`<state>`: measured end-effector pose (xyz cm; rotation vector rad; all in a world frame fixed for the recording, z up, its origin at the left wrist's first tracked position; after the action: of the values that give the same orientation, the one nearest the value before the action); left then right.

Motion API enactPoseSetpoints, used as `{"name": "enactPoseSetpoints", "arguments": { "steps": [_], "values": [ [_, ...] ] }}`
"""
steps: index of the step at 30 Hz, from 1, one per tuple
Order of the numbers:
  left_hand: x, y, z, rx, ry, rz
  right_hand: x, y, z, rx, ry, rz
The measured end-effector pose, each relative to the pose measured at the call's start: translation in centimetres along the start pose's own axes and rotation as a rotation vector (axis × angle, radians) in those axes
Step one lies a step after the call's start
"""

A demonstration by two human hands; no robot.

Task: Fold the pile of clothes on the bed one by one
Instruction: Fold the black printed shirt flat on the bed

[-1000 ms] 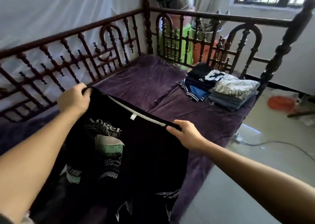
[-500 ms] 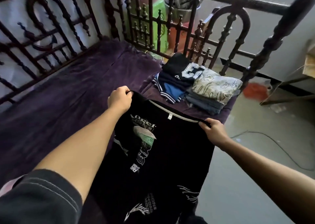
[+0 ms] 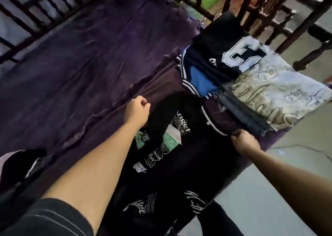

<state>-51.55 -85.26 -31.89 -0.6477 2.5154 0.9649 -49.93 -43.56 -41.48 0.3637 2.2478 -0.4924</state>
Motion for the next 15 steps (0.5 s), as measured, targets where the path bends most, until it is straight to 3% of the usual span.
{"name": "enactPoseSetpoints", "arguments": {
  "steps": [3,7,15],
  "values": [
    [-3.6,-8.2,1.8,-0.045,-0.057,-0.239,0.7,-4.9,1.9,-0.228,-0.096,-0.118],
    [-9.9,-17.3,2.7,-0.094,-0.114,-0.492,-0.6,-15.0,6.1,-0.468,-0.195,-0.427],
    [-15.6,-29.9,5.4,-0.049,-0.144,-0.739,-3.2,-28.4,19.1,-1.011,-0.223,-0.9]
  ]
}}
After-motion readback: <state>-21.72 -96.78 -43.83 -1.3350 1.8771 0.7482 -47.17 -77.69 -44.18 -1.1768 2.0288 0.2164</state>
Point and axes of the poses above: each hand's wrist, its own x-axis towards the middle knuckle, its own z-axis out of the palm, y = z × x, the point moved 8 cm from there along x, towards the middle knuckle, and after that the axes turned 13 degrees about -y, right-handed, at the moved point
